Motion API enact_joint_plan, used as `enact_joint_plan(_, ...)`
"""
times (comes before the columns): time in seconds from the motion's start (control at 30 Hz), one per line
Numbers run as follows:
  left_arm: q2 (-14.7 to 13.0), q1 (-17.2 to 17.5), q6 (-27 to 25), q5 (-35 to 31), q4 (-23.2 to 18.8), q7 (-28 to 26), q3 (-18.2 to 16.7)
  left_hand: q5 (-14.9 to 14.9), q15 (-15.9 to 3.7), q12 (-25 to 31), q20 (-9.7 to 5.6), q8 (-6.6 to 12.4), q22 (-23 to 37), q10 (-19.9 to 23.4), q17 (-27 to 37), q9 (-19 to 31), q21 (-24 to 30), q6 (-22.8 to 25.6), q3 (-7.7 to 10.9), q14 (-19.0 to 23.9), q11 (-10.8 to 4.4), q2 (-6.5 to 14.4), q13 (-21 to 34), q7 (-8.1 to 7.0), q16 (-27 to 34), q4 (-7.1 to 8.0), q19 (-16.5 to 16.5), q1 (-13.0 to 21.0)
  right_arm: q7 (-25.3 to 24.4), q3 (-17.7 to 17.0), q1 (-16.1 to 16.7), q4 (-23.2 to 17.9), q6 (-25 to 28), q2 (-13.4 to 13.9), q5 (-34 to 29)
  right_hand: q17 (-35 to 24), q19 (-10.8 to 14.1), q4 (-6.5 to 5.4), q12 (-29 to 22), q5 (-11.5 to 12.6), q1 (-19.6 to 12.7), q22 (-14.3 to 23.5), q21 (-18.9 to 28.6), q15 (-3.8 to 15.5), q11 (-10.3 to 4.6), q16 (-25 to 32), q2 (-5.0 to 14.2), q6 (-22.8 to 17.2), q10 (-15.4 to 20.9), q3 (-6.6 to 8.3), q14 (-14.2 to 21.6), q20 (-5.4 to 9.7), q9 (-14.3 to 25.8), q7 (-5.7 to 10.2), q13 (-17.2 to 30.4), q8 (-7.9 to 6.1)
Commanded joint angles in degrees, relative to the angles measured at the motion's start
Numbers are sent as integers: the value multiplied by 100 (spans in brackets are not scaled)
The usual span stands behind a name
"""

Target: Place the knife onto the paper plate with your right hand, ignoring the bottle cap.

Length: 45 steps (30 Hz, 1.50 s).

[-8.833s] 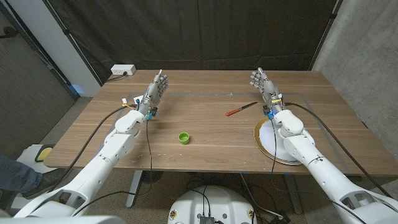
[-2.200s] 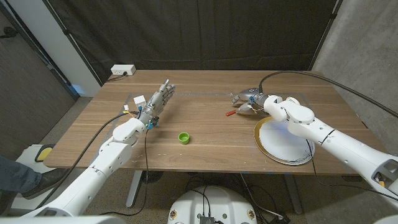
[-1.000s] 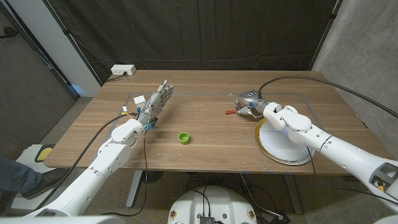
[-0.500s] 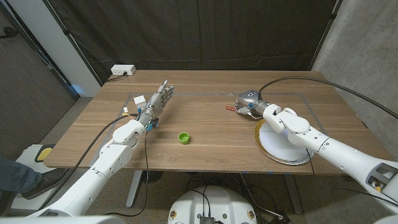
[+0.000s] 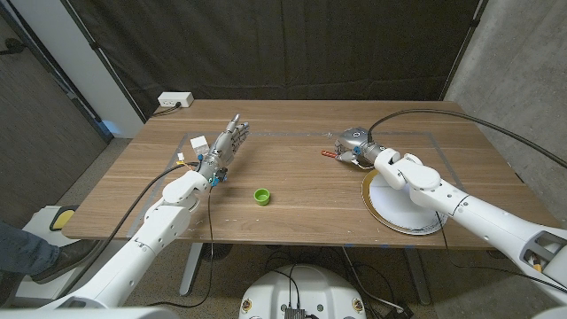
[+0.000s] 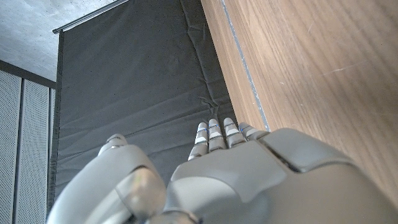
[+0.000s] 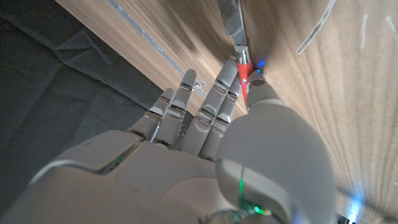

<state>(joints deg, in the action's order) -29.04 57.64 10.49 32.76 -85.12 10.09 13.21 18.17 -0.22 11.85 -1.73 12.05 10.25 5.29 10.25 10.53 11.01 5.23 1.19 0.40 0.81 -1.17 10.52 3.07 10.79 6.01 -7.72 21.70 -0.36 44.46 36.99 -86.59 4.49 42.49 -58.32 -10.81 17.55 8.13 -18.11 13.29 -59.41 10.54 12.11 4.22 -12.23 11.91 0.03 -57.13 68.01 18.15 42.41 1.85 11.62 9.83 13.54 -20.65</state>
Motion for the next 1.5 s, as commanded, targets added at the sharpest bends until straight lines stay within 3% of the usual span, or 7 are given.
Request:
enact_joint_plan(0.03, 17, -8, 24, 7, 8, 14, 10, -27, -6, 0, 18, -26, 28, 18, 14, 31, 16, 6, -36, 10, -30, 26, 34, 2, 0, 15, -51, 25, -80, -35, -99, -167, -116, 8, -66, -4, -17, -43, -60, 15, -178, 31, -12, 778, 1, -33, 239, -254, -37, -30, 46, 26, 616, 278, 52, -364)
enact_joint_plan(0.73, -45, 149, -31, -30, -239, -130, -29, -30, 9, -3, 51, -27, 29, 19, 14, 31, 31, 21, -59, -5, -4, 35, 35, 22, -5, 20, -43, 23, 206, -242, -166, -515, -97, 32, -26, 14, -52, -143, -113, 3, -158, 37, -16, 776, -3, -111, 301, -146, -141, -115, -4, 36, 680, 282, 195, -339)
enact_joint_plan(1.5, -180, 256, -232, -123, -618, -316, -64, -35, 7, -11, 61, -40, 32, 10, 14, 31, 40, 14, -88, -5, -4, 54, 35, 17, -5, 23, -59, 27, 175, -1145, 1039, -2037, 453, 804, 188, 10, -63, -151, -173, 19, -268, 36, -11, 823, 10, -113, 348, -148, -205, -168, -1, 124, 724, 273, 322, -336)
